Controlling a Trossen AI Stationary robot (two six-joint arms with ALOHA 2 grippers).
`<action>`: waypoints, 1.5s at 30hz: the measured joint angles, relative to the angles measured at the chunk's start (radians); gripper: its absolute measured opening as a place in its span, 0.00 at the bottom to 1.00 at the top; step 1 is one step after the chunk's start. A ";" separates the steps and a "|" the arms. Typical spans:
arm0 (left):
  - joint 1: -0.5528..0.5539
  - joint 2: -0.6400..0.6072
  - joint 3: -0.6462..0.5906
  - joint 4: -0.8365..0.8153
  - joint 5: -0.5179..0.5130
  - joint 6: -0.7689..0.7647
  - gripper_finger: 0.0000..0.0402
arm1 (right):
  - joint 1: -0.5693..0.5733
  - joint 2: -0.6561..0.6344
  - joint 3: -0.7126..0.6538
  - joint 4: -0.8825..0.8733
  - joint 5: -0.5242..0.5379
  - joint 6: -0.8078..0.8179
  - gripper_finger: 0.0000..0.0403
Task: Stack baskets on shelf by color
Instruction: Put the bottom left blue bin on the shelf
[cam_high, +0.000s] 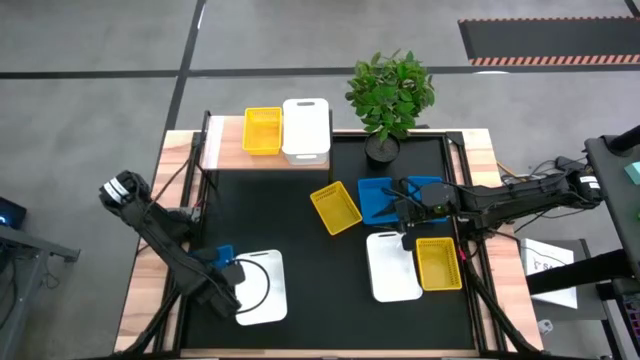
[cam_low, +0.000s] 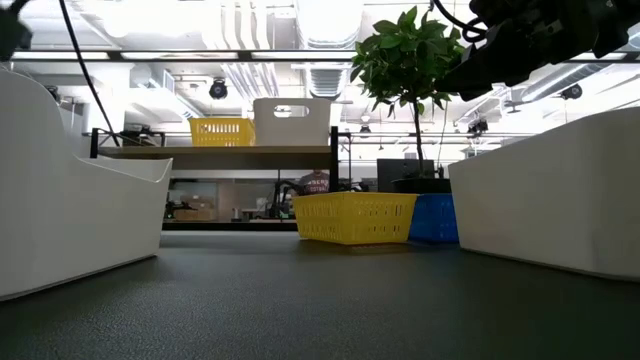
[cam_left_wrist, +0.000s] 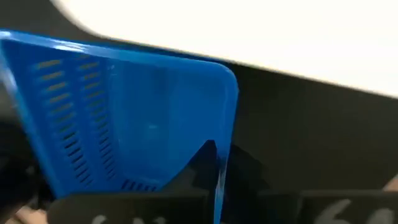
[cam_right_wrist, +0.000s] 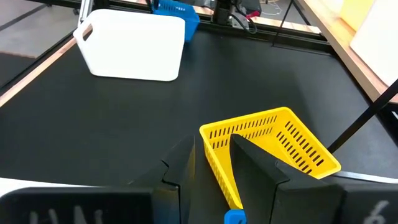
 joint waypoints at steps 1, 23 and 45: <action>0.007 -0.012 0.013 -0.027 -0.003 -0.007 0.01 | 0.000 0.000 0.000 0.000 0.000 -0.004 0.23; 0.378 -0.142 0.560 -0.309 -0.377 -0.025 0.00 | 0.000 0.000 0.000 0.001 0.000 -0.019 0.23; 1.286 -0.130 1.047 -0.397 -0.413 0.557 0.00 | 0.000 0.000 0.000 -0.016 0.000 -0.034 0.23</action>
